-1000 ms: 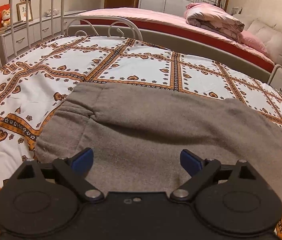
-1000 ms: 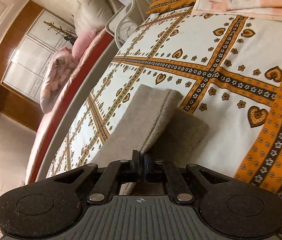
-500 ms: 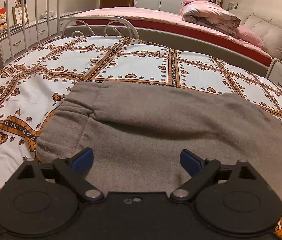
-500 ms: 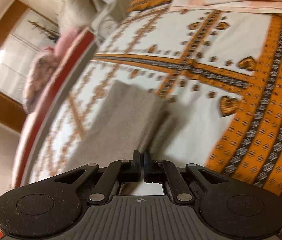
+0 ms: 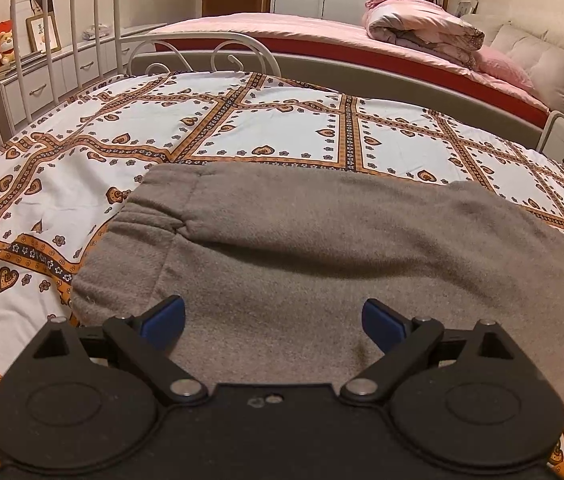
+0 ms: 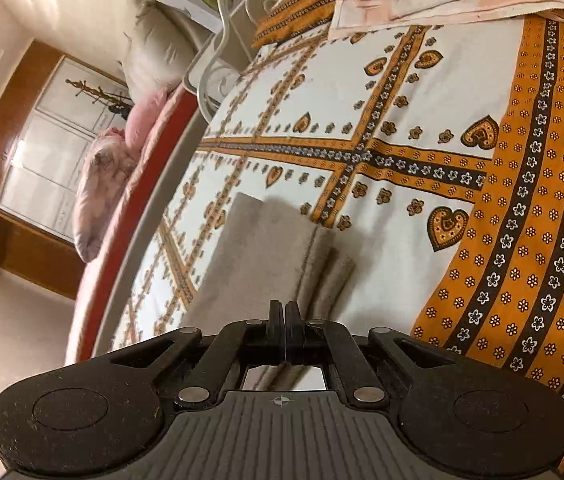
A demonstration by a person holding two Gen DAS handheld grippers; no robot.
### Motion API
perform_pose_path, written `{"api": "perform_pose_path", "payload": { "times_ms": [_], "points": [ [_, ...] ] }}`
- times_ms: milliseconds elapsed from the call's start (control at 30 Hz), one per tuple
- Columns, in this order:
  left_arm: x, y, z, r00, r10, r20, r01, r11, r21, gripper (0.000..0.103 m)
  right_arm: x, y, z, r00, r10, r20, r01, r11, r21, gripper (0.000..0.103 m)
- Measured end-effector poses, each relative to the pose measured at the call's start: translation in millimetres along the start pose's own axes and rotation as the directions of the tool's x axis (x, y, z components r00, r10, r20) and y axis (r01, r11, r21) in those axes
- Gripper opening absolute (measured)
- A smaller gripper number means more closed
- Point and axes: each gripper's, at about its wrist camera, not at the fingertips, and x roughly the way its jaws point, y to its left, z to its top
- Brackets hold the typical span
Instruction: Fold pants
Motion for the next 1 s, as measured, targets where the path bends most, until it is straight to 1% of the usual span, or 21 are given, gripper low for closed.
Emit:
{"api": "perform_pose_path", "payload": {
  "times_ms": [33,100,167,233,300,333,367,400,500,600,633,667,700,733,767,800,867,933,967,1000],
  "points": [
    [0,0,0,1.000,0.001,0.000,-0.001,1.000,0.001,0.089,1,0,0,1.000,-0.010,0.002,0.010,1.000,0.006,0.002],
    [0,0,0,1.000,0.002,0.000,-0.002,1.000,0.002,0.090,4,-5,2,1.000,0.001,-0.008,-0.001,0.999,0.046,0.002],
    [1,0,0,1.000,0.002,0.000,-0.002,1.000,0.004,0.090,5,-7,3,1.000,-0.021,0.002,0.021,0.998,0.056,0.002],
    [1,-1,-1,1.000,0.002,0.000,-0.002,1.000,0.007,0.090,5,-12,4,1.000,-0.018,-0.003,0.018,0.996,0.087,0.010],
    [1,-1,-1,1.000,0.002,0.000,-0.002,1.000,0.009,0.090,4,-11,5,1.000,-0.003,0.007,0.002,0.997,0.078,0.027],
    [1,-1,-1,1.000,0.001,0.000,-0.001,1.000,0.010,0.091,4,-10,6,1.000,0.000,0.014,-0.001,0.997,0.071,0.037],
    [1,-2,-1,1.000,0.002,0.000,-0.002,1.000,0.011,0.091,4,-10,6,1.000,0.013,0.019,-0.014,0.997,0.079,0.042],
    [1,-3,-1,1.000,0.004,-0.001,-0.004,1.000,0.013,0.091,3,-9,7,1.000,0.024,0.020,-0.025,0.996,0.088,0.044],
    [2,-4,-1,1.000,0.007,-0.002,-0.007,1.000,0.021,0.092,7,-8,8,1.000,0.024,0.007,-0.024,0.996,0.081,0.043],
    [2,-5,-2,1.000,0.011,-0.003,-0.011,1.000,0.029,0.092,14,-12,10,0.999,0.050,-0.010,-0.049,0.992,0.114,0.043],
    [3,-6,-2,1.000,0.013,-0.004,-0.013,0.999,0.034,0.092,18,-13,11,0.998,0.056,-0.021,-0.053,0.990,0.127,0.042],
    [3,-6,-2,1.000,0.016,-0.004,-0.015,0.999,0.038,0.092,22,-13,12,0.998,0.052,-0.032,-0.048,0.991,0.124,0.037],
    [3,-7,-2,1.000,0.018,-0.005,-0.017,0.999,0.041,0.092,25,-13,12,0.998,0.040,-0.041,-0.035,0.993,0.116,0.022],
    [3,-8,-3,1.000,0.020,-0.005,-0.020,0.999,0.047,0.092,29,-13,13,0.998,0.022,-0.053,-0.016,0.994,0.107,0.011],
    [3,-8,-3,1.000,0.022,-0.006,-0.021,0.998,0.051,0.092,30,-12,12,0.998,0.007,-0.062,-0.002,0.996,0.094,0.005],
    [3,-9,-3,1.000,0.023,-0.007,-0.023,0.998,0.056,0.092,28,-10,11,0.998,0.014,-0.055,-0.010,0.996,0.086,0.005],
    [3,-9,-3,1.000,0.023,-0.007,-0.023,0.998,0.062,0.092,12,0,11,0.997,0.073,-0.017,-0.072,0.996,0.053,0.005],
    [3,-9,-3,1.000,0.023,-0.006,-0.022,0.998,0.062,0.092,-7,8,9,0.994,0.110,0.007,-0.110,0.993,0.031,0.005],
    [3,-9,-3,1.000,0.024,-0.007,-0.023,0.998,0.062,0.093,-13,9,8,0.994,0.108,0.009,-0.108,0.994,0.021,0.005],
    [3,-9,-3,1.000,0.023,-0.007,-0.023,0.998,0.062,0.093,-14,8,7,0.996,0.088,0.002,-0.088,0.996,0.013,0.005]
  ]
}}
